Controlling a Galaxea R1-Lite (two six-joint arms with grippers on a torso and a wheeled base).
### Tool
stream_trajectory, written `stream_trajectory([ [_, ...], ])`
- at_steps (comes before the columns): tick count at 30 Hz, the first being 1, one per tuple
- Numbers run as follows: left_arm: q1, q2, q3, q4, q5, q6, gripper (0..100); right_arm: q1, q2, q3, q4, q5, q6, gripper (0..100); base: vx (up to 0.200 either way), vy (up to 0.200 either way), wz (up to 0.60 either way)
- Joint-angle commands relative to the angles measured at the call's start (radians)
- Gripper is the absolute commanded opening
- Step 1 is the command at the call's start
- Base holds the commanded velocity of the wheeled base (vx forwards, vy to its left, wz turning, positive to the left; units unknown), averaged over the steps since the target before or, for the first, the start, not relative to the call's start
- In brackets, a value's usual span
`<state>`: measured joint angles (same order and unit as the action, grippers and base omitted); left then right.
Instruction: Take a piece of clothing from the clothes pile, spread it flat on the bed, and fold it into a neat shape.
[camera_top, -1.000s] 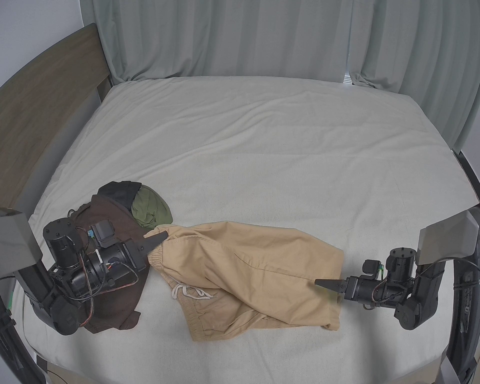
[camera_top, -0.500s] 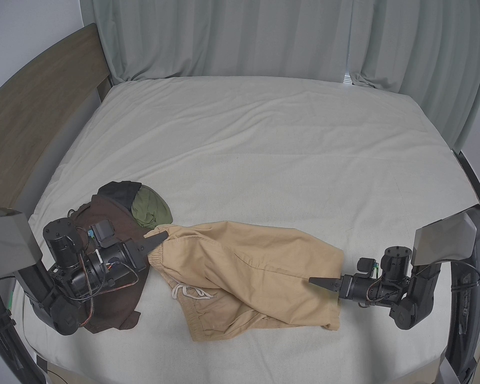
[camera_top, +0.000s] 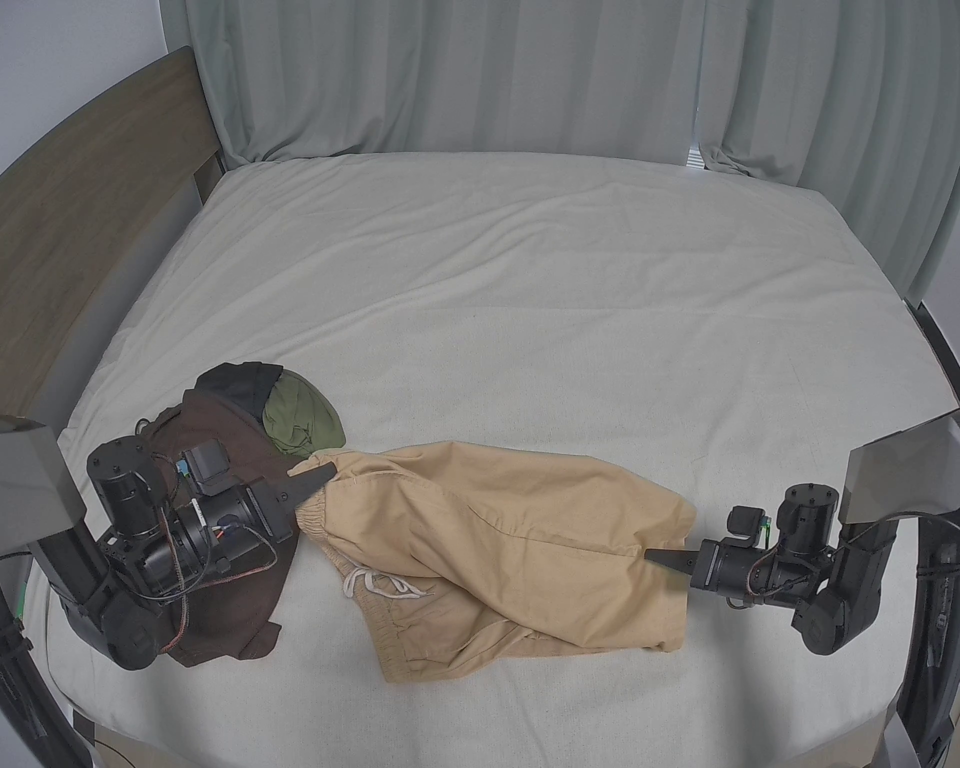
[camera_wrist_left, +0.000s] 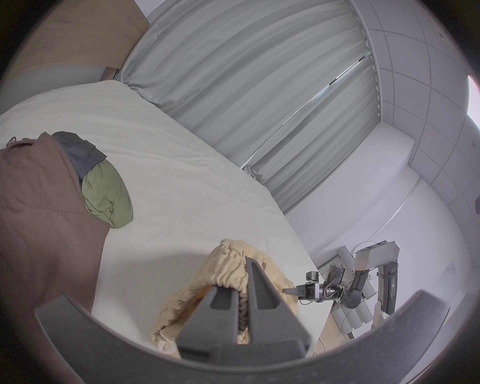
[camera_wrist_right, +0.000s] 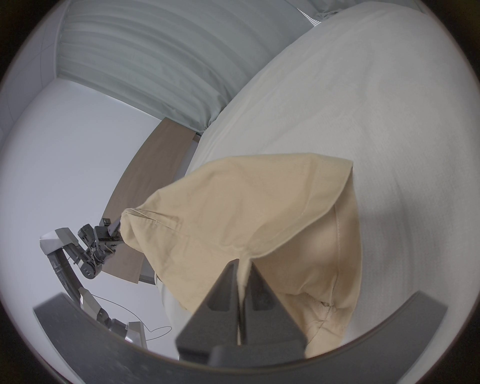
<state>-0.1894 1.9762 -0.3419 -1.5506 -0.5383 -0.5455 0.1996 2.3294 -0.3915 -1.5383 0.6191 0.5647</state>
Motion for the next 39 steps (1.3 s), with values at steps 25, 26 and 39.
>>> stream_trajectory([
  [25,-0.001,-0.002,0.0,0.0,0.0,-0.001,0,0.004,0.038,-0.029,-0.002,0.059,0.0,100,0.0,0.0,0.0],
  [26,-0.001,-0.002,0.0,0.0,0.0,-0.001,0,0.004,0.039,-0.029,-0.002,0.059,0.0,100,0.0,0.0,0.0],
  [39,-0.001,-0.007,-0.008,0.0,0.0,-0.002,0,0.006,0.039,-0.029,-0.003,0.053,-0.005,0,0.0,0.0,0.0],
])
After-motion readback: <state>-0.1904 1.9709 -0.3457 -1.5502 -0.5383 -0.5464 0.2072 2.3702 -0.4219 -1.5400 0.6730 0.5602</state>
